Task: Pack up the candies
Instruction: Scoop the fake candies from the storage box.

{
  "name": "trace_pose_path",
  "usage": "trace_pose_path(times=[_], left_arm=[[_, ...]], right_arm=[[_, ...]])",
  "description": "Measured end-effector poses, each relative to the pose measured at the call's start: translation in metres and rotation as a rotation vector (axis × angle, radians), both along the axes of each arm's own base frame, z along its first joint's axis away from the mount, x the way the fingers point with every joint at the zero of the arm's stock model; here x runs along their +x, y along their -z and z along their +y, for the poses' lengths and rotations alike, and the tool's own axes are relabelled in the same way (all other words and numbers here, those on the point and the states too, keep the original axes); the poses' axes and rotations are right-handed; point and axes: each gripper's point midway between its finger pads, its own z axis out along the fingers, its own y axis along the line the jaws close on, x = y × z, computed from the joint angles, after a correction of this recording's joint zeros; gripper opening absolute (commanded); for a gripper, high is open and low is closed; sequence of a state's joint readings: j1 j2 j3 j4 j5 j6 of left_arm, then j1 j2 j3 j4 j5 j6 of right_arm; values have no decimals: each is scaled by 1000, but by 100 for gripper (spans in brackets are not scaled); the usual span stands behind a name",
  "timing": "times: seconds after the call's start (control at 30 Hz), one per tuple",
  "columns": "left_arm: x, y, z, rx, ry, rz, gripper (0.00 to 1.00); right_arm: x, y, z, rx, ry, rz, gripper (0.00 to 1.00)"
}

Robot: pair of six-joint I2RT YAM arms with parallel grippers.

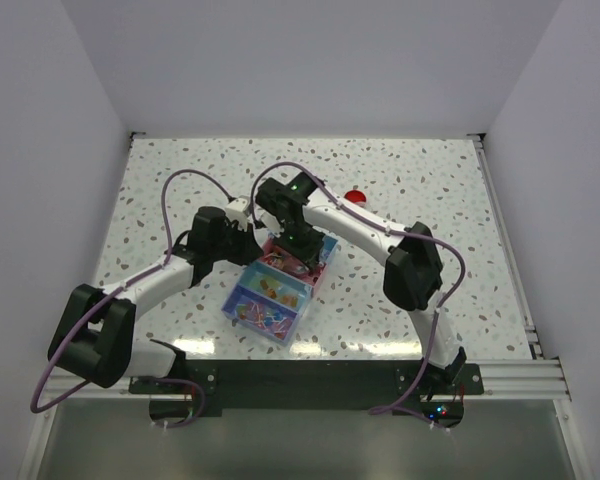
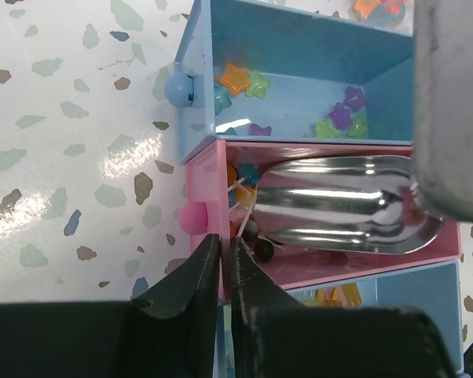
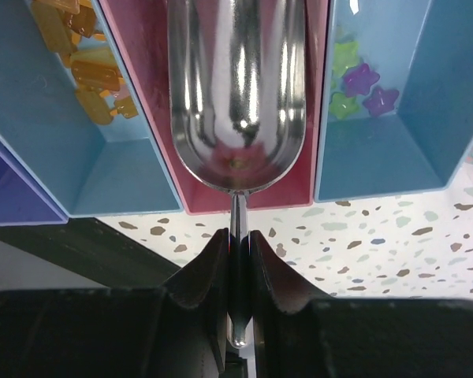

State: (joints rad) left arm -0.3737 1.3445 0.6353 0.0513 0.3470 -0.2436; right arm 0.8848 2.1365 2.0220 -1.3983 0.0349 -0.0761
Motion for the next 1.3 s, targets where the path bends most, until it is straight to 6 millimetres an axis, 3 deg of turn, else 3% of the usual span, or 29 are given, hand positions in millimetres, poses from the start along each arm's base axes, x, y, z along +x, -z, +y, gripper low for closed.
trace_pose_path(times=[0.6,0.8,0.9,1.03,1.3], left_arm=[[2,0,-2,-3,0,-12,3],[5,0,-1,5,-5,-26,3],[7,0,-1,9,-10,-33,3],[10,0,1,21,-22,-48,3],[17,1,9,56,-61,-71,2]], right_arm=[[-2,38,11,133,56,-52,0],[-4,47,17,299,110,-101,0],[5,53,18,424,163,-113,0],[13,51,22,558,216,-102,0],[25,46,33,657,239,-102,0]])
